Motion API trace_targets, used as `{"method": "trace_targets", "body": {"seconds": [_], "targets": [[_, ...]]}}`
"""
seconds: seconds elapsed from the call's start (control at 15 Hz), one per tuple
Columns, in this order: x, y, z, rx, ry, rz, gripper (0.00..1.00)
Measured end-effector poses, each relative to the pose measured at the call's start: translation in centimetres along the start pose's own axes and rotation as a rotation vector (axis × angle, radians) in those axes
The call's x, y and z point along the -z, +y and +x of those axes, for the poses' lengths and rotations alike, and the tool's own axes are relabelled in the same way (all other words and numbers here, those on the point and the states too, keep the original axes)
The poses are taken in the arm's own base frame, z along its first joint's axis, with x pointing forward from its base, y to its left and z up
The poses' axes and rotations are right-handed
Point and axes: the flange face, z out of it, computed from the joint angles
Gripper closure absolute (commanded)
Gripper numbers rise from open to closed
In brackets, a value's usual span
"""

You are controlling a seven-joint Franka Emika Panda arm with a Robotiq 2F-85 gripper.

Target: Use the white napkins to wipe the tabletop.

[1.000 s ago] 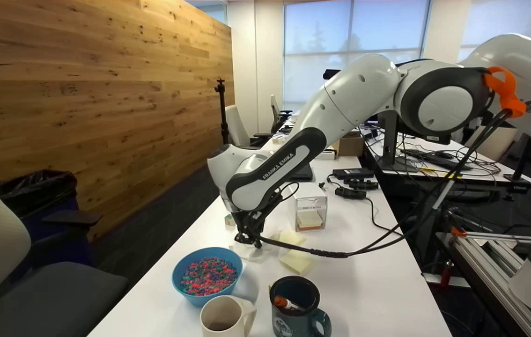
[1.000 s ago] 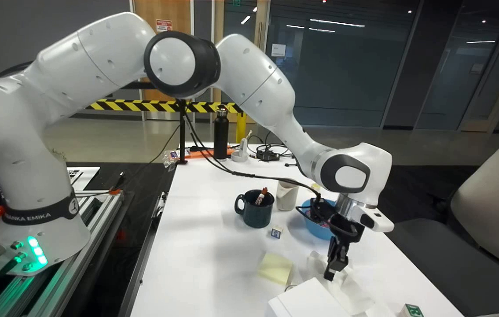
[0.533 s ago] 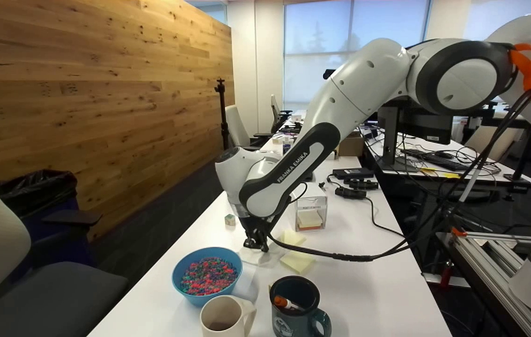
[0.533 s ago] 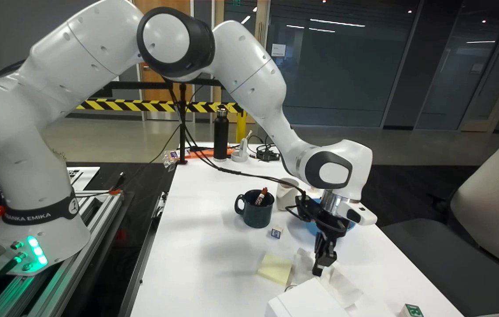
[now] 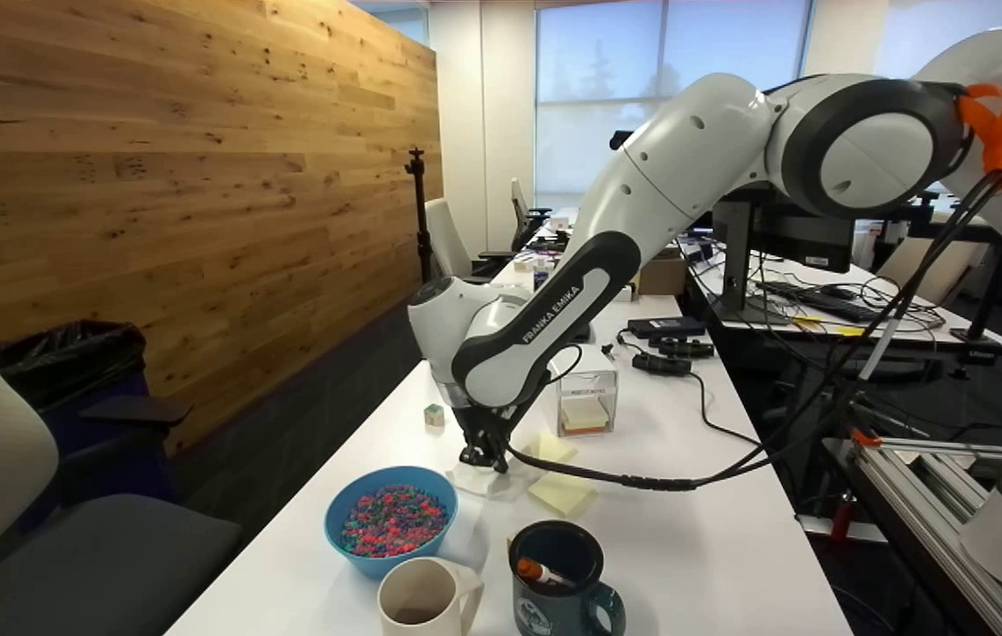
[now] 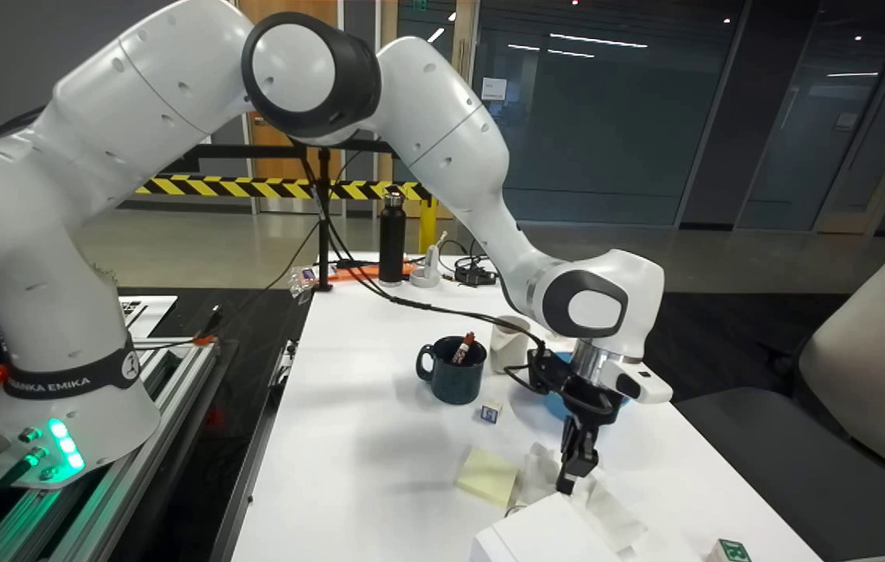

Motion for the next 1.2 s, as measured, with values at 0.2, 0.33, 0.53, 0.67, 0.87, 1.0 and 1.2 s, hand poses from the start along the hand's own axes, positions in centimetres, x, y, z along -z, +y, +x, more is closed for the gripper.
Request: {"method": "trace_targets", "body": {"seconds": [0.2,0.33,0.53,0.67,0.87,1.0,1.2], "targets": [[-0.1,0.5,1.4,-0.073,-0.005,-0.001,1.00],[0.0,0.9,2.5,-0.125,-0.011,0.000,1.00],[0.0,1.2,3.8,-0.189,-0.024,0.002,1.00],[0.0,1.2,4.4,-0.211,-0.029,0.000,1.00],[0.2,0.6,4.6,-0.211,-0.031,-0.002,1.00],[0.3,0.1,4.5,-0.204,-0.029,0.000,1.00],[0.6,-0.9,4.2,-0.190,-0.025,-0.001,1.00]]}}
